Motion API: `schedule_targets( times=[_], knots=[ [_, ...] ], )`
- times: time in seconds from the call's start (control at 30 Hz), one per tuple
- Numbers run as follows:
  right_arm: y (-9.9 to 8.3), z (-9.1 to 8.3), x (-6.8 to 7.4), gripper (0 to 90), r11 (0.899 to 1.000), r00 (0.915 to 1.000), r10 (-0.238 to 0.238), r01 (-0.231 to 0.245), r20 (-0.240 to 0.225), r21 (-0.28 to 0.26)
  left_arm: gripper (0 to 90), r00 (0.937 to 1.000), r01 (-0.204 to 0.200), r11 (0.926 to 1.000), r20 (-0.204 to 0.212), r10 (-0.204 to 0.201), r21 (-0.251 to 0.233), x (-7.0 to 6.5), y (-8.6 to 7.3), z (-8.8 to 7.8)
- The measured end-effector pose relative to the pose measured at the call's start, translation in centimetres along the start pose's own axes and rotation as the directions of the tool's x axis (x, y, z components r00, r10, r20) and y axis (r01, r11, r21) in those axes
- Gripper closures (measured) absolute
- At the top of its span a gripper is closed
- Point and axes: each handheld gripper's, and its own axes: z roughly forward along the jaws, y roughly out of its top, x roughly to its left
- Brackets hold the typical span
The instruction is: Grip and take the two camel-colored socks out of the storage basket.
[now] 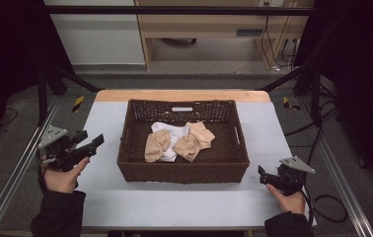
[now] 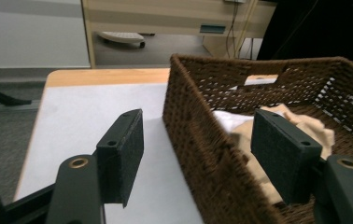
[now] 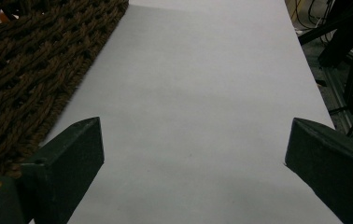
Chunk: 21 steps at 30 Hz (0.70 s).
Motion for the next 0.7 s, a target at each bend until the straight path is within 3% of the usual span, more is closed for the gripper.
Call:
schedule_targets(
  times=[0.23, 0.7],
  knots=[
    [0.0, 0.0, -0.1, 5.0, 1.000, 1.0000, 0.005, -0.005, 0.000, -0.007, 34.2, 0.9992, -0.020, 0.9998, 0.035, 0.020, -0.007, -1.5, 1.5, 1.0],
    [0.0, 0.0, 0.0, 5.0, 1.000, 1.0000, -0.003, 0.003, 0.001, -0.007, 35.8, 0.9970, -0.038, 0.9992, 0.068, 0.038, -0.011, -4.1, 2.8, 3.4]
  ],
)
